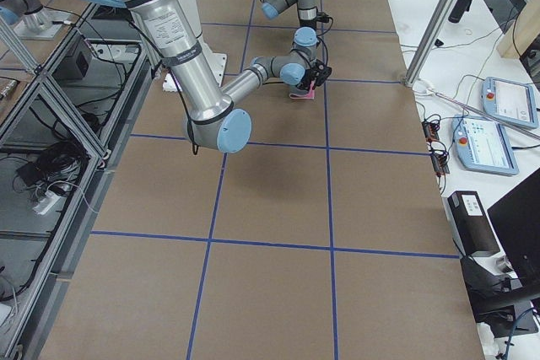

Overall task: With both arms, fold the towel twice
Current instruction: 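Lower both held corners onto the far edge and release them, then raise the right gripper away while the left gripper grasps the folded towel's end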

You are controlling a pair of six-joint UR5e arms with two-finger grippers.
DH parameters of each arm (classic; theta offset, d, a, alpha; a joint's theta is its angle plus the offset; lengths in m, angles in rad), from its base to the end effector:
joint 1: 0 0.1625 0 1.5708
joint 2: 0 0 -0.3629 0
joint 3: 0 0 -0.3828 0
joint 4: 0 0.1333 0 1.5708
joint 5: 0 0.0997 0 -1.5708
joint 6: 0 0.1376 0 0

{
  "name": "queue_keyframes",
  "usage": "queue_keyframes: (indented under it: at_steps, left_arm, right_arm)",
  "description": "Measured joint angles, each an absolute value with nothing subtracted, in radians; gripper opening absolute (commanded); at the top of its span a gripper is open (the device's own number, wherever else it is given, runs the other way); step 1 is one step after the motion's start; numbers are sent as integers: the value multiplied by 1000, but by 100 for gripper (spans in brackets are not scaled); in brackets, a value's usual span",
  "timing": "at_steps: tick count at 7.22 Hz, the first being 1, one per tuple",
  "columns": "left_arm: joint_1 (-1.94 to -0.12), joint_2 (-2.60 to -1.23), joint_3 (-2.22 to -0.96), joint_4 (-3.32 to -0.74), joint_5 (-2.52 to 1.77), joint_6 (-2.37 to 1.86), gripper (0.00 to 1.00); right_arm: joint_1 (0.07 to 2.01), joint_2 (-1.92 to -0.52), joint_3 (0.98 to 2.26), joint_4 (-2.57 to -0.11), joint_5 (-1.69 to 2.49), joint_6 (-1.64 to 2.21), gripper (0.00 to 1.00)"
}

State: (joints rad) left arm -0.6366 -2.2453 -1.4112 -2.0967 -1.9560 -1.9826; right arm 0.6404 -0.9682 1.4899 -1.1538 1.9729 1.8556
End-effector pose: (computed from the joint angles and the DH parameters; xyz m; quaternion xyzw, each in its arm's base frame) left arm 0.5306 -0.4938 0.2359 -0.1103 0.5036 -0.3438 0.7849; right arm -0.5127 -0.4811 0.2651 -0.0969 -0.4677 0.3092 0.8224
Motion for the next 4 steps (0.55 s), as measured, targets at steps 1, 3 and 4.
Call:
queue_keyframes:
  at_steps: [1, 3, 4]
  left_arm:
    - [-637, -2245, -1411, -2096, -1956, -1982, 82]
    - [-637, -2246, -1412, -2094, -1956, -1983, 88]
    - [-638, -2246, -1416, -2095, -1956, -1985, 88]
  right_arm:
    - [640, -968, 1490, -1154, 1970, 1854, 100]
    - [640, -968, 1491, -1154, 1969, 1850, 100]
    - [642, -968, 1495, -1154, 1969, 1848, 100]
